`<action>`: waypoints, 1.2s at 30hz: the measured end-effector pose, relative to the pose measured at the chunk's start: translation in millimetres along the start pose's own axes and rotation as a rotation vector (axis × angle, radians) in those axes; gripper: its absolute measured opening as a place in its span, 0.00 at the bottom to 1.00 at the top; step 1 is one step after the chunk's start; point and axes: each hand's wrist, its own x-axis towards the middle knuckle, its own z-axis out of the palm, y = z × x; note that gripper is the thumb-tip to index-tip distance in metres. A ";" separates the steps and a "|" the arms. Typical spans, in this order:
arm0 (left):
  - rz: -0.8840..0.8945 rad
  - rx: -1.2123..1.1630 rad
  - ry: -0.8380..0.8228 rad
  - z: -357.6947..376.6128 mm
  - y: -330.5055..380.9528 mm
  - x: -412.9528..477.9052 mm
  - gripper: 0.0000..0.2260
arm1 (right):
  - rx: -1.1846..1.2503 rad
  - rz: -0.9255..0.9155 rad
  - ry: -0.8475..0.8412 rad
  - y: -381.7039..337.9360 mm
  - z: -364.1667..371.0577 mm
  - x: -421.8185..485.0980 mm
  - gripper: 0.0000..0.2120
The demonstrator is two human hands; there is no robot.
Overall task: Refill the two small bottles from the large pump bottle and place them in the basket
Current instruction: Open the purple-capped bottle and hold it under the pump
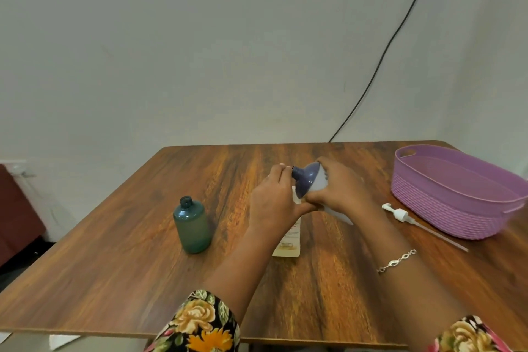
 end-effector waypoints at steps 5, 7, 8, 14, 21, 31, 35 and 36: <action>0.059 0.098 -0.022 -7.9 -2.1 18.3 0.36 | 0.061 -0.011 0.008 -3.3 -6.1 4.4 0.26; 0.063 0.110 -0.021 -8.7 -2.3 24.0 0.36 | 0.033 -0.032 0.051 -5.0 -9.4 5.8 0.26; 0.053 0.101 -0.019 -8.6 -1.5 23.3 0.36 | 0.016 -0.036 0.051 -4.6 -9.5 6.2 0.26; 0.026 0.022 0.018 1.2 -1.8 6.9 0.33 | -0.004 -0.029 -0.008 1.1 -2.6 3.9 0.29; 0.066 0.097 -0.010 -8.9 -0.3 23.0 0.36 | 0.029 -0.043 0.022 -2.2 -12.5 7.1 0.27; 0.055 0.071 -0.012 -6.5 0.4 14.3 0.36 | 0.024 -0.023 -0.008 0.2 -9.0 2.6 0.28; 0.052 0.074 -0.003 -9.8 0.5 16.8 0.36 | 0.036 -0.032 0.030 -0.9 -11.8 3.5 0.27; 0.047 0.052 0.000 -9.0 0.8 14.4 0.36 | 0.022 -0.034 0.025 -0.6 -10.9 3.5 0.27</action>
